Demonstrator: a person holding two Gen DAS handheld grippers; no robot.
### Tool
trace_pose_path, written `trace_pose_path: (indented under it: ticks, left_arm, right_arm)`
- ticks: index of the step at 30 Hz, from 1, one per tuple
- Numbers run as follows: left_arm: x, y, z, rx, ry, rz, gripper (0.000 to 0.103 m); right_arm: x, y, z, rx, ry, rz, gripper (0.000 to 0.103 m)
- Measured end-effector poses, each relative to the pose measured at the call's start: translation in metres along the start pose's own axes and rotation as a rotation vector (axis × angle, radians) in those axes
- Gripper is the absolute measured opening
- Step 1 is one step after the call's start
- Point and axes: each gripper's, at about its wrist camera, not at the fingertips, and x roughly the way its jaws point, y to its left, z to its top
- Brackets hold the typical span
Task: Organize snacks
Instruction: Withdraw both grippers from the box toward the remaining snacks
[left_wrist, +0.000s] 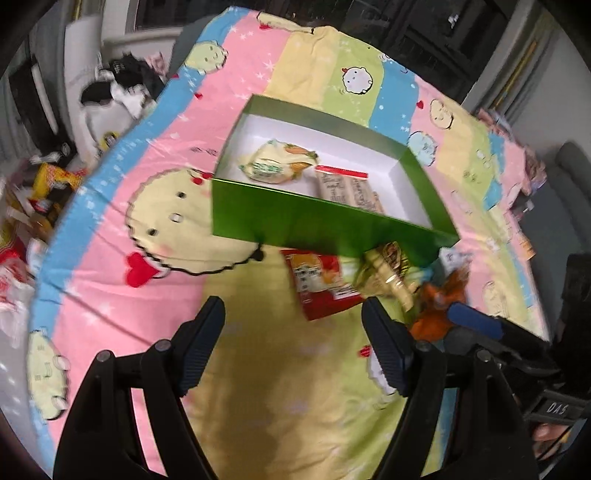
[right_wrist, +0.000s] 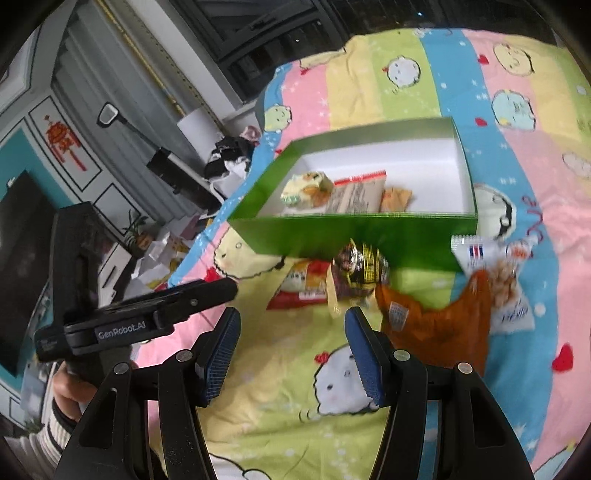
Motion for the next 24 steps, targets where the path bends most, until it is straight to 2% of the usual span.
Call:
trace_pose_path:
  ticks: [7, 13, 17, 20, 24]
  left_arm:
    - [-0.012, 0.002, -0.01, 0.048, -0.044, 0.065, 0.082]
    - [-0.014, 0.005, -0.012, 0.052, -0.063, 0.074, 0.09]
    - [-0.014, 0.011, -0.013, 0.039, -0.07, 0.066, 0.097]
    - [-0.012, 0.019, -0.013, 0.015, -0.07, 0.036, 0.099]
    - [-0.007, 0.033, -0.013, -0.049, -0.048, -0.068, 0.101]
  right_arm:
    - [0.003, -0.005, -0.008, 0.08, 0.007, -0.011, 0.059]
    - [0.012, -0.001, -0.009, 0.106, 0.02, -0.02, 0.06]
    - [0.02, -0.003, -0.009, 0.157, 0.022, -0.02, 0.066]
    - [0.025, -0.005, -0.008, 0.182, 0.023, -0.034, 0.067]
    - [0.033, -0.009, -0.006, 0.238, 0.034, -0.014, 0.067]
